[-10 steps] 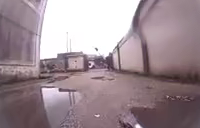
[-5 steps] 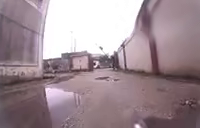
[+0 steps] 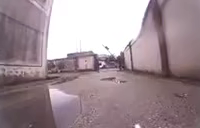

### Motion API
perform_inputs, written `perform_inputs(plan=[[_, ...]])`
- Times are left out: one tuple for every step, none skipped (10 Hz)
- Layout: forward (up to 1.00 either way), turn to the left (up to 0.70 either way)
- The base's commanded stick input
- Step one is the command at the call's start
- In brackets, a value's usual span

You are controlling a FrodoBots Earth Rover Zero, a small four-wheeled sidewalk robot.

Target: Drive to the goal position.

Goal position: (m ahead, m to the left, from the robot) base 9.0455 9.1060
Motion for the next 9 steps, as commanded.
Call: perform_inputs(plan=[[0.7,-0.14],[0.7,-0.2],[0.7,-0.2],[0.7,0.05],[0.7,0.12],[0.7,0.15],[0.7,0.15],[0.7,0.15],[0.7,0.15]])
